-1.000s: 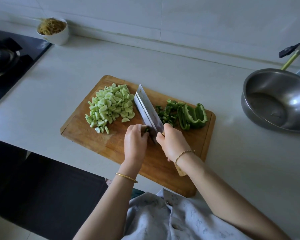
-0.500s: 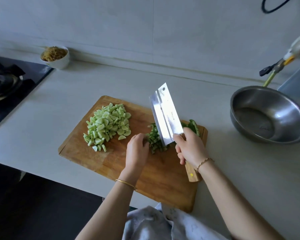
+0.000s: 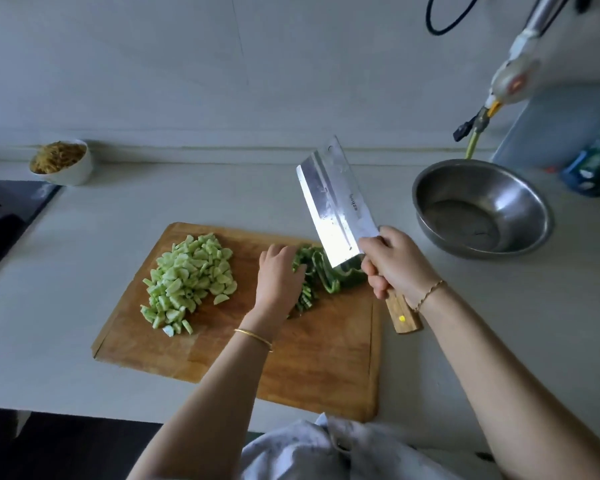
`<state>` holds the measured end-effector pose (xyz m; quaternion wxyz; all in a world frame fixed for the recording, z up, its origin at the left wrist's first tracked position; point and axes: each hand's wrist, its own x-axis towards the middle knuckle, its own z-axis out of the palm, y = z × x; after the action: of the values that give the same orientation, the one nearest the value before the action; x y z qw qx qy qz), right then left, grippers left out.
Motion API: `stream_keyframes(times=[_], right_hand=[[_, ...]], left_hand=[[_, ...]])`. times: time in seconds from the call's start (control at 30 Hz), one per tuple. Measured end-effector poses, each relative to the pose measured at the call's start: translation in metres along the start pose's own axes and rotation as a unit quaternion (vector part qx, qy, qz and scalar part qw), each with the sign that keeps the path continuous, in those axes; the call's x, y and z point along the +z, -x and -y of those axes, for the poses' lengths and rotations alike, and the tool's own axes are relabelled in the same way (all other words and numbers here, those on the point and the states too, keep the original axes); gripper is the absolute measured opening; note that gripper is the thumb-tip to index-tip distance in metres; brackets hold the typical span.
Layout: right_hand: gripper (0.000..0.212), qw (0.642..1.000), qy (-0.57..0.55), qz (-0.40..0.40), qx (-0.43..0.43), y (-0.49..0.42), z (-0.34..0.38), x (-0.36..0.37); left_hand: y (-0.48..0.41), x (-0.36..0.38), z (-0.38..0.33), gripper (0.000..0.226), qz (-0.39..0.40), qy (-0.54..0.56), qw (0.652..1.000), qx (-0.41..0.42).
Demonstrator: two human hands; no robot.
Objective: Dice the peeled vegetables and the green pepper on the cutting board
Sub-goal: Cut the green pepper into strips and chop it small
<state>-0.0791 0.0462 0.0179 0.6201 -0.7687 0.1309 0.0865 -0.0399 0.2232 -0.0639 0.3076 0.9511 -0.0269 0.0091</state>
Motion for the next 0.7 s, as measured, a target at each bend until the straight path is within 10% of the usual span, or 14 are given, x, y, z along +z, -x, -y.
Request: stream_keyframes(times=[0.7], right_hand=[[0.016,0.999,0.008,-0.040,0.028,-0.005,-0.025,-0.021]], left_hand=[[-0.061,0.030,-0.019,0.044,0.163,-0.138,0.974,0.080]])
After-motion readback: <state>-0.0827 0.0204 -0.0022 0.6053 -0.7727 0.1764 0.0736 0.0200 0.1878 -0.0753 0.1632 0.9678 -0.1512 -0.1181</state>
